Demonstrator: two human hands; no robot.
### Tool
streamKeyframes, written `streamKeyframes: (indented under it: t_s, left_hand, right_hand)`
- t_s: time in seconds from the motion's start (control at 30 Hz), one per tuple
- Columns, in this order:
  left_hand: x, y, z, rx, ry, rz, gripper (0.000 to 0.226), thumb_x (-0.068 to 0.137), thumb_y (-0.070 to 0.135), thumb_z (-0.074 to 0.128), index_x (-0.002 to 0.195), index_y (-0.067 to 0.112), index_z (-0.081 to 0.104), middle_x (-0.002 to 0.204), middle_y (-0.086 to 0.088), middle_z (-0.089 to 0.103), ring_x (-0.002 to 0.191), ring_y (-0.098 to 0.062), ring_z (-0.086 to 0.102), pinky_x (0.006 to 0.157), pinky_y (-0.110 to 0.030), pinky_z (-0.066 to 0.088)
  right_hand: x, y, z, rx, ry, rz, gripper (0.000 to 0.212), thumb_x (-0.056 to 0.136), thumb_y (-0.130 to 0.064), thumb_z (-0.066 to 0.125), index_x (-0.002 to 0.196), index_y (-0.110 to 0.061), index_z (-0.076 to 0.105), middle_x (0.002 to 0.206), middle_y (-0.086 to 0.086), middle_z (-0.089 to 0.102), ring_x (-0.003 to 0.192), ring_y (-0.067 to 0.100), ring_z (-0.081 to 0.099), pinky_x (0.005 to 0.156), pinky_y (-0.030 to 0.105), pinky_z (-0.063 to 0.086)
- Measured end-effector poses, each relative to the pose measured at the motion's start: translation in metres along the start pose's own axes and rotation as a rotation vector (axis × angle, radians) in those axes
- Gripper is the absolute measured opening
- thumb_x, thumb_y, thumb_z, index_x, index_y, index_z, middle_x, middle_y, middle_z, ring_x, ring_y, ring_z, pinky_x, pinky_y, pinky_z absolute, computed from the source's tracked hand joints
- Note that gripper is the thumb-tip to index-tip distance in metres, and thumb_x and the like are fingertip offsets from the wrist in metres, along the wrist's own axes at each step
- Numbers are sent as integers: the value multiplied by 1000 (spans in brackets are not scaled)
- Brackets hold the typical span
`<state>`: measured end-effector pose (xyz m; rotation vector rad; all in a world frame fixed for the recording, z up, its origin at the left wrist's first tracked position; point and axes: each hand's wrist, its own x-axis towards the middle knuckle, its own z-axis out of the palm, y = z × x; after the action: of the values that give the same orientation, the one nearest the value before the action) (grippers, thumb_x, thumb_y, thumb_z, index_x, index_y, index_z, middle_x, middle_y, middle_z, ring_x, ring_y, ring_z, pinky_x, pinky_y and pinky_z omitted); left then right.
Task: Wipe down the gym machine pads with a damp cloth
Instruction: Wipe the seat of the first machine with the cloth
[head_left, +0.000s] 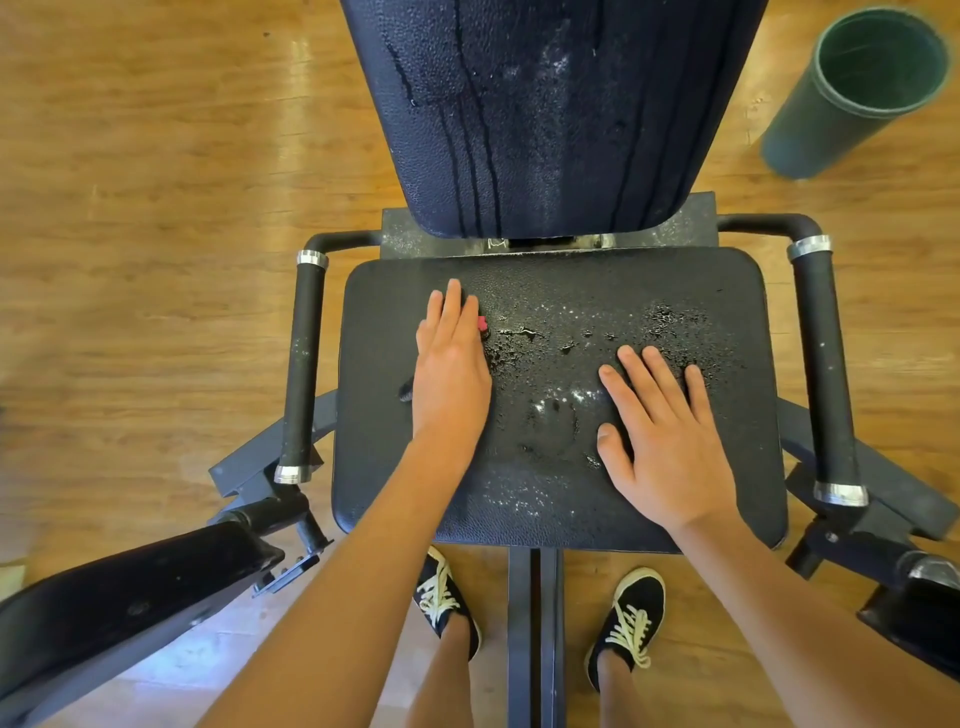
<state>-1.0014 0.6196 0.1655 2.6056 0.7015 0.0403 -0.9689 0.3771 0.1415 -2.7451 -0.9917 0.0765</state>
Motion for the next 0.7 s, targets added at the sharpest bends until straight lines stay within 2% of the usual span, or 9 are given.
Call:
streamKeyframes:
  t_s: [0.3, 0.47, 0.57, 0.7]
  left_hand:
    - [-54, -7, -3, -53, -30, 1, 42, 106, 3, 49, 148, 3, 51, 163, -12, 35, 153, -30, 29, 118, -51, 36]
    - [-89, -13, 1, -48, -7, 19, 41, 100, -5, 56, 141, -1, 57, 157, -17, 44, 146, -37, 39, 107, -58, 47]
    - [-83, -11, 3, -53, -11, -12, 41, 103, -1, 53, 144, 1, 54, 160, -14, 39, 151, -34, 32, 111, -58, 43]
    - [-61, -6, 4, -59, 10, -27, 42, 105, 2, 48, 148, 2, 49, 163, -12, 34, 155, -31, 24, 123, -52, 30]
  right_hand:
    - [0, 0, 0, 1, -9, 3, 58, 102, -38, 38, 155, -16, 41, 167, 8, 30, 157, 28, 17, 125, 59, 14]
    - [-1, 1, 0, -7, -27, 8, 58, 103, -39, 34, 157, -17, 39, 168, 7, 28, 158, 26, 15, 126, 58, 13]
    - [-1, 0, 0, -16, -35, 11, 59, 103, -40, 34, 157, -18, 38, 168, 6, 27, 158, 26, 14, 126, 57, 12]
    - [-1, 0, 0, -11, -30, 15, 58, 103, -39, 34, 157, -18, 39, 168, 6, 28, 158, 25, 13, 127, 57, 11]
